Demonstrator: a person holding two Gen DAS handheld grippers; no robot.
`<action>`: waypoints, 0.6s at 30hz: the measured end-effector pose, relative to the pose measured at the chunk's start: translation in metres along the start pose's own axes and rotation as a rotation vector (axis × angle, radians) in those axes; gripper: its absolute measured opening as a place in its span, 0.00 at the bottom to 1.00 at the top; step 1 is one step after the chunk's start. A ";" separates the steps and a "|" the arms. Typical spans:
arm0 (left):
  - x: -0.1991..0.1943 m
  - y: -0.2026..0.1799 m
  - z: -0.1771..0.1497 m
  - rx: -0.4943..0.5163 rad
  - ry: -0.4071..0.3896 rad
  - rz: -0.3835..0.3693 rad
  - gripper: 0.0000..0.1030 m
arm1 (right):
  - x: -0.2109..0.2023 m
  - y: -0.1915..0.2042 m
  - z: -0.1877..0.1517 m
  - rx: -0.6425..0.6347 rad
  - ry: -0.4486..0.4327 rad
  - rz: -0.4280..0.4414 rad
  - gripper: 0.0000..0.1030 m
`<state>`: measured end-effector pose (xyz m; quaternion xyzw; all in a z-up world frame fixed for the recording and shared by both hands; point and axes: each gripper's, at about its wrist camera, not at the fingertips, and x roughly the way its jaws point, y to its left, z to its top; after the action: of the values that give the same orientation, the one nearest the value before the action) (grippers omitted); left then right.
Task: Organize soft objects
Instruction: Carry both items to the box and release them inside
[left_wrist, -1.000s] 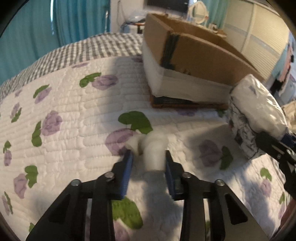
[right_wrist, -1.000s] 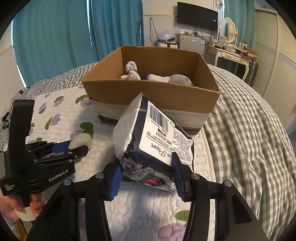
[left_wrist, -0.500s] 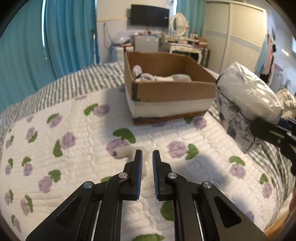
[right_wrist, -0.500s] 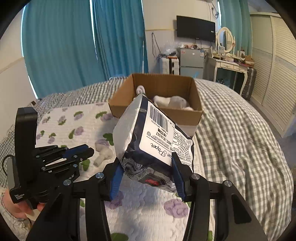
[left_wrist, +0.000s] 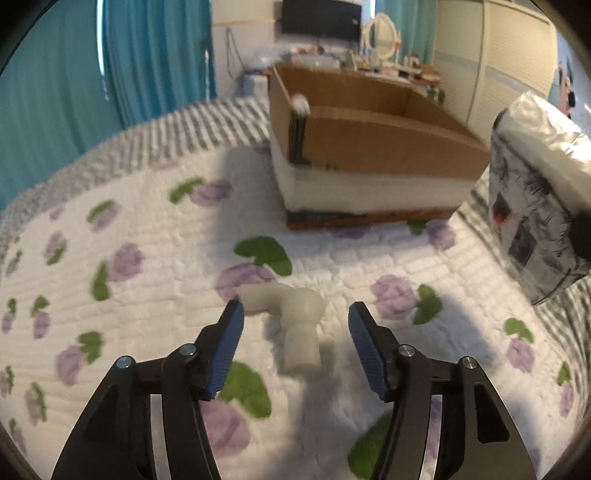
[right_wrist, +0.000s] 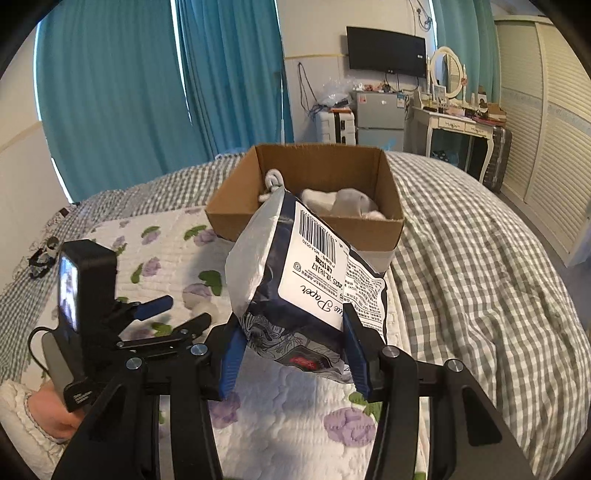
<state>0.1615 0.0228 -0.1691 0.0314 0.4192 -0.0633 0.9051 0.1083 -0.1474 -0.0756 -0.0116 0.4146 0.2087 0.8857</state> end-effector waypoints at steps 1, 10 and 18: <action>0.008 0.000 0.000 -0.001 0.015 -0.002 0.58 | 0.007 -0.002 -0.001 0.001 0.007 -0.001 0.47; 0.038 -0.001 0.009 0.012 0.048 -0.005 0.27 | 0.045 -0.018 -0.013 0.027 0.069 0.008 0.47; -0.016 -0.003 0.015 -0.018 -0.026 -0.049 0.26 | 0.024 -0.019 -0.007 0.031 0.030 0.027 0.47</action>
<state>0.1620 0.0197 -0.1471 0.0125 0.4086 -0.0821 0.9089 0.1243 -0.1573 -0.1011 0.0048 0.4311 0.2138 0.8766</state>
